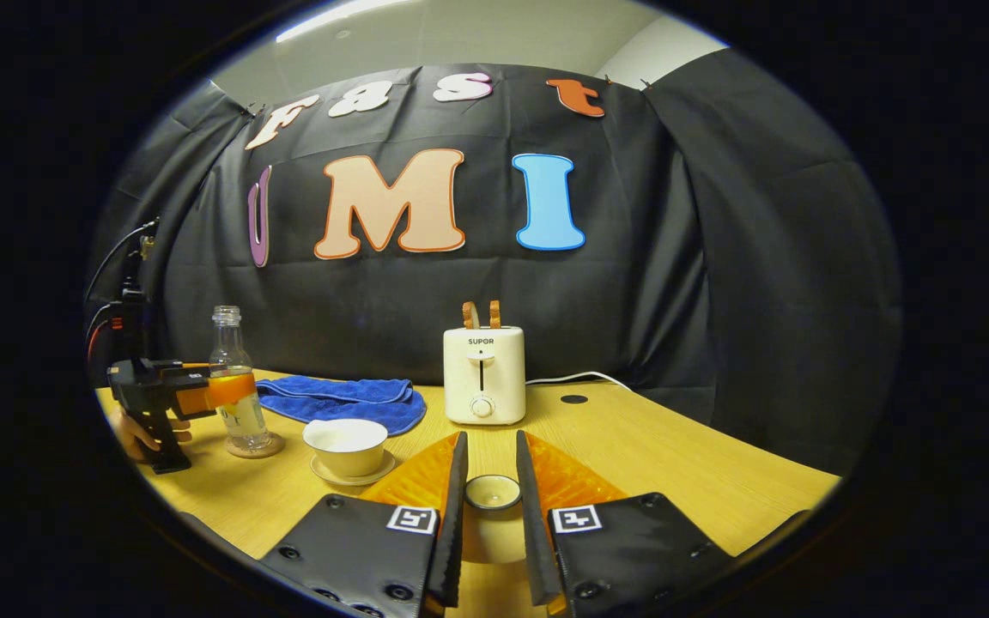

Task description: Open the teacup lid with one hand, grasp the water bottle and pour water into the teacup with the other hand; after pouring, place the water bottle on the coaster and then close the teacup lid.

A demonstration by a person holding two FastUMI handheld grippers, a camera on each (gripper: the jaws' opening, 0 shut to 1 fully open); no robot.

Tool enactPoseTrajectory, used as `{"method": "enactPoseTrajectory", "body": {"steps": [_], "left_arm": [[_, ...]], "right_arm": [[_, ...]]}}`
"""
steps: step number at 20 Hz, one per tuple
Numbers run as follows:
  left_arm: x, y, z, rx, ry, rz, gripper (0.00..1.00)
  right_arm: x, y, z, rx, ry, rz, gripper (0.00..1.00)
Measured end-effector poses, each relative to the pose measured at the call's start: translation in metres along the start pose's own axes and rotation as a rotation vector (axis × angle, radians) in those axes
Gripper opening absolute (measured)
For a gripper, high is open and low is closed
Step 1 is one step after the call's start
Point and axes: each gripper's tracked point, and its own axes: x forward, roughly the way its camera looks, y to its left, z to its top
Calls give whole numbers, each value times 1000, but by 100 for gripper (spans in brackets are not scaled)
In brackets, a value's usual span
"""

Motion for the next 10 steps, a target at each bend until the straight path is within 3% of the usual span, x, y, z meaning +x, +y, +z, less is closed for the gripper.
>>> {"method": "enactPoseTrajectory", "body": {"steps": [4, 10], "left_arm": [[-38, 11, 1, 2, 1, 62, 97], [-77, 15, 2, 1, 2, 71, 97]], "right_arm": [[4, 19, 0, 2, 2, 58, 34], [22, 73, 14, 63, -46, 178, 34]]}}
